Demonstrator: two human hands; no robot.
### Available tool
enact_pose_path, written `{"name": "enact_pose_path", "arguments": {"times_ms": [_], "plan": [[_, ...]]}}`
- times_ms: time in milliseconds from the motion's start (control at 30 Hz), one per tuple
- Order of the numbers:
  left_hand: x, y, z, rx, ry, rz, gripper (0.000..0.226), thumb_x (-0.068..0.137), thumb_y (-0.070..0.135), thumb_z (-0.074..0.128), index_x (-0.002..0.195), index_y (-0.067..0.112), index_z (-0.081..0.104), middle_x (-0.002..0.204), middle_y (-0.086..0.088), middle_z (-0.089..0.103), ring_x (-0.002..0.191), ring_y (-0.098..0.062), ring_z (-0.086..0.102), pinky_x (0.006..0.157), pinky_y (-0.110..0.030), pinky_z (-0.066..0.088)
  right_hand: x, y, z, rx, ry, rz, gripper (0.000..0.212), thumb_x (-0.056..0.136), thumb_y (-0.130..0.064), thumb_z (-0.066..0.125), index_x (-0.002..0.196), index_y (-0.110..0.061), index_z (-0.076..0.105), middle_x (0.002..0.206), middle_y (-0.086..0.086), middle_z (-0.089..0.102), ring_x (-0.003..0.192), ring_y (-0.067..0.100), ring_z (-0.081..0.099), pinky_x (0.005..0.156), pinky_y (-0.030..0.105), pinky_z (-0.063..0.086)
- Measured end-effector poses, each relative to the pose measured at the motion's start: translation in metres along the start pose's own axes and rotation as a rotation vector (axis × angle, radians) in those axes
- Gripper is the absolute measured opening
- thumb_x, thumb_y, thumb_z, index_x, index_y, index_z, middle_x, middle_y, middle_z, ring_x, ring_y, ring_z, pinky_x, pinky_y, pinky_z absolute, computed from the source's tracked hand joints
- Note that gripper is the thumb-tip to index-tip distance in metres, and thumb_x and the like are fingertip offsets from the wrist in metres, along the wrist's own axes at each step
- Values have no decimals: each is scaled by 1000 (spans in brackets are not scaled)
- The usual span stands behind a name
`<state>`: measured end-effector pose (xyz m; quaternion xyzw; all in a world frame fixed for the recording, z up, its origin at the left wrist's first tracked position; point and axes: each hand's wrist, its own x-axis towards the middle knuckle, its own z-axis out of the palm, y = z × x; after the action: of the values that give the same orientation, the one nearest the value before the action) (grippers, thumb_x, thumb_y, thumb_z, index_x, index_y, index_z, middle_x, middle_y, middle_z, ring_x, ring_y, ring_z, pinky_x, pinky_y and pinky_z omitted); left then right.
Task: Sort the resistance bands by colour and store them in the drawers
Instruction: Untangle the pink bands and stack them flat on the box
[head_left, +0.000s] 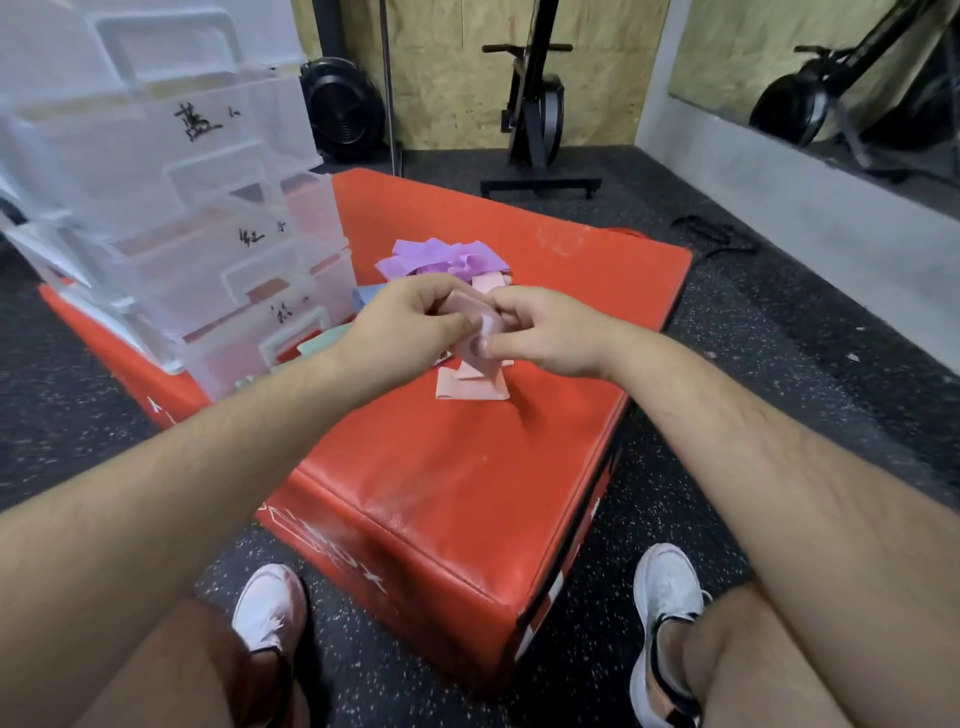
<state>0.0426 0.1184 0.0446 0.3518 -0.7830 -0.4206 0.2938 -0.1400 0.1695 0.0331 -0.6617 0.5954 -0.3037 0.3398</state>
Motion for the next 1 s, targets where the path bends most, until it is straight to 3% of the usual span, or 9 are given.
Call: {"name": "enact_pose_path", "arguments": {"times_ms": [133, 233, 300, 400, 500, 667, 800, 933, 1000], "plan": [[-11, -25, -3, -174, 50, -111, 14, 88, 7, 66, 98, 15, 73, 83, 2, 70, 65, -5, 60, 60, -17, 47, 2, -2, 3, -77, -63, 17, 27, 82, -33, 79, 83, -11, 64, 61, -21, 54, 61, 1, 49, 63, 24, 38], [-15, -35, -7, -206, 69, -143, 18, 86, 6, 68, 84, 23, 73, 72, 5, 68, 61, -9, 57, 60, -22, 46, 1, 0, 0, -125, -112, 40, 29, 85, -25, 80, 73, -12, 56, 59, -16, 45, 53, 0, 38, 54, 18, 30], [-18, -42, -13, -245, 79, -194, 19, 84, 6, 68, 78, 23, 74, 67, 5, 67, 57, -9, 56, 59, -23, 46, 0, 5, -6, -139, -168, 74, 31, 82, -25, 82, 74, -12, 55, 61, -13, 51, 57, 2, 43, 59, 19, 35], [-25, -58, -24, -321, 95, -299, 12, 81, 5, 68, 87, 13, 73, 74, -1, 70, 59, -9, 60, 59, -20, 47, -4, 17, -15, -237, -249, 188, 39, 71, -38, 86, 90, -11, 66, 81, 3, 64, 75, 16, 55, 75, 34, 39], [-31, -74, -35, -336, 129, -369, 13, 83, 0, 64, 86, 10, 71, 70, -2, 69, 54, -7, 59, 53, -17, 46, -10, 28, -28, -317, -273, 282, 26, 79, -24, 84, 95, -10, 70, 80, 0, 66, 76, 15, 57, 77, 34, 41], [-44, -101, -37, -51, 142, -399, 15, 78, 5, 65, 80, 20, 68, 78, -5, 69, 70, -18, 64, 63, -24, 55, -25, 48, -45, -333, -247, 421, 16, 81, -18, 82, 94, -13, 72, 78, -8, 72, 77, 15, 65, 77, 33, 48], [-50, -111, -31, 346, 95, -287, 20, 82, 17, 68, 98, 25, 61, 70, -2, 57, 59, -17, 51, 52, -28, 38, -37, 65, -44, -277, -178, 461, 9, 88, -17, 75, 97, -16, 73, 88, -3, 75, 83, 14, 67, 85, 33, 52], [-53, -113, -23, 501, 77, -146, 29, 82, 8, 65, 103, 23, 52, 75, -13, 56, 62, -18, 49, 54, -26, 37, -38, 82, -32, -237, -66, 474, 22, 88, -6, 73, 106, -16, 65, 96, 5, 68, 81, 20, 66, 79, 37, 56], [-54, -116, -23, 513, 77, -119, 30, 78, 4, 62, 100, 20, 50, 75, -16, 57, 66, -27, 52, 60, -36, 41, -37, 87, -30, -218, -43, 473, 31, 85, -2, 73, 109, -18, 60, 93, 6, 62, 78, 22, 64, 76, 38, 55]]}}
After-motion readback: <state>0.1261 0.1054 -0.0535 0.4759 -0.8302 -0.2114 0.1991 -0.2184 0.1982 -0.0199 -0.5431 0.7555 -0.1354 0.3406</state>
